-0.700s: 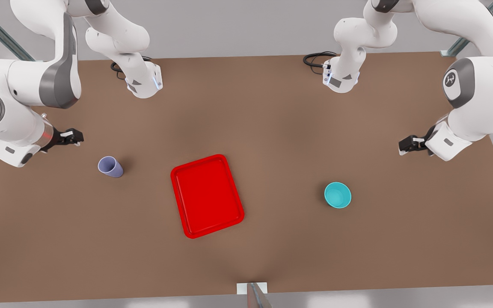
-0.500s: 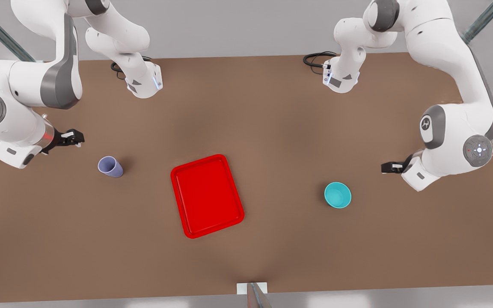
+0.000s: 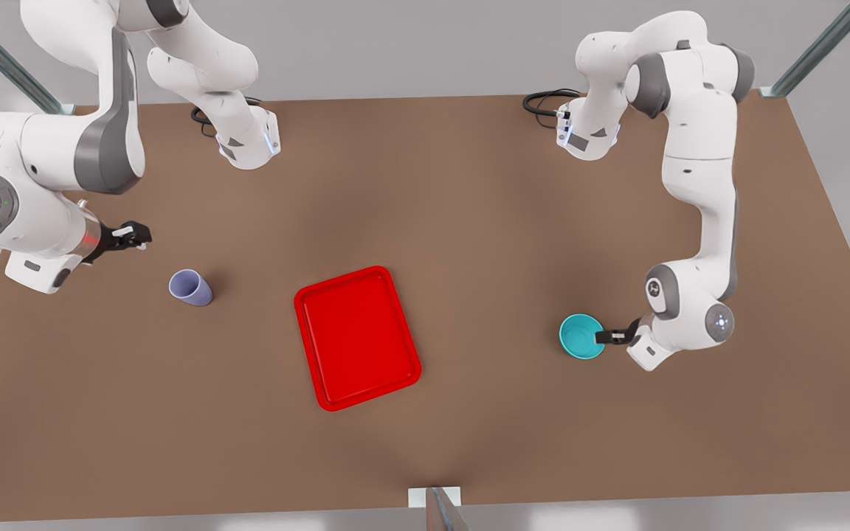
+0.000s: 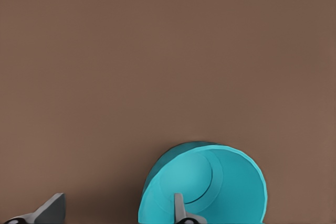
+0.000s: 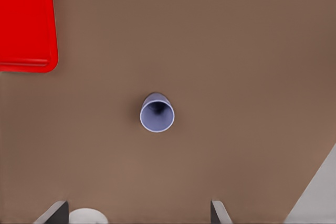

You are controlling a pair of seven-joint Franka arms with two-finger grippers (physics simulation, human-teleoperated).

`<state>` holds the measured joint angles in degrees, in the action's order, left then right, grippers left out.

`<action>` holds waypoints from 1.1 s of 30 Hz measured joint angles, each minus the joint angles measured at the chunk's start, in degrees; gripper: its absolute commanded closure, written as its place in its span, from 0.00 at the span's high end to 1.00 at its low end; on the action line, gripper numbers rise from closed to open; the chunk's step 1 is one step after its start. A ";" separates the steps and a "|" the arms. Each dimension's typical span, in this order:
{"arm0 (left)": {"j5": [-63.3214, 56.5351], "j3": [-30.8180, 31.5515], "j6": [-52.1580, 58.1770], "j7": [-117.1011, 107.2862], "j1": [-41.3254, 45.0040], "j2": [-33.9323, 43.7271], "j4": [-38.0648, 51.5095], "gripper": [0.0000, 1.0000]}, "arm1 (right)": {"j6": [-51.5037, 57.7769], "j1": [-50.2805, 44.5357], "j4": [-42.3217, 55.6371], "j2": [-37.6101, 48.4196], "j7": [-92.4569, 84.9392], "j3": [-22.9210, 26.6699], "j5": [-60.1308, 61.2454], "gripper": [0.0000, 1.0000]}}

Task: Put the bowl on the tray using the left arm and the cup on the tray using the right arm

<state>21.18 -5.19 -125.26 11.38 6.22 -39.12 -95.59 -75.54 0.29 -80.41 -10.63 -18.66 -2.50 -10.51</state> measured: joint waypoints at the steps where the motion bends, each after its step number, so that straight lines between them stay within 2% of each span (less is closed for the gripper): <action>1: 0.23 0.09 -0.58 0.37 0.10 0.27 -0.45 1.00 | 0.13 0.00 -0.02 -0.03 -0.08 0.01 0.01 1.00; 5: 0.71 0.66 -2.04 1.59 1.52 0.54 -1.32 1.00 | 0.45 -0.17 -0.04 -0.20 -0.36 0.03 -0.10 1.00; 6: 0.77 0.68 -2.27 1.85 1.71 0.55 -1.39 0.96 | 0.49 -0.31 -0.04 -0.26 -0.42 0.03 -0.15 1.00; 9: 0.85 0.70 -2.76 2.52 1.84 0.46 -1.46 0.64 | 0.57 -0.49 0.01 -0.48 -0.59 0.02 -0.26 1.00; 10: 0.87 0.70 -2.89 2.72 1.81 0.39 -1.46 0.61 | 0.59 -0.49 0.03 -0.54 -0.64 0.03 -0.29 1.00; 13: 0.91 0.70 -3.17 3.26 1.78 0.11 -1.47 0.61 | 0.63 -0.38 0.06 -0.58 -0.79 0.03 -0.36 1.00; 15: 0.95 0.70 -3.29 3.57 1.78 -0.21 -1.47 0.56 | 0.65 -0.39 0.07 -0.59 -0.88 0.01 -0.38 1.00; 16: 0.98 0.70 -3.34 3.70 1.78 -0.35 -1.47 0.33 | 0.66 -0.40 0.09 -0.59 -0.92 -0.01 -0.39 1.00; 18: 1.06 0.70 -3.41 3.85 1.78 -0.47 -1.46 0.21 | 0.67 -0.47 0.10 -0.59 -1.00 0.00 -0.40 1.00; 23: 1.01 0.70 -3.30 3.38 2.13 0.25 -1.08 0.21 | 0.68 -0.46 0.14 -0.59 -1.16 -0.01 -0.41 1.00; 26: 0.91 0.63 0.73 1.14 4.53 5.04 1.76 0.21 | 0.66 -0.46 0.19 -0.59 -1.23 -0.03 -0.42 1.00; 29: 0.58 0.59 6.77 -4.62 13.79 4.31 11.90 0.21 | 0.62 -0.43 0.30 -0.59 -1.29 0.00 -0.46 1.00; 33: 0.47 0.66 9.42 -14.15 25.41 -5.90 27.58 0.21 | 0.57 -0.21 0.30 -0.63 -1.37 0.01 -0.49 1.00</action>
<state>21.65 -4.52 -115.84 -2.77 31.63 -45.02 -68.01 -74.97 0.09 -80.11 -11.27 -20.03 -2.49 -11.00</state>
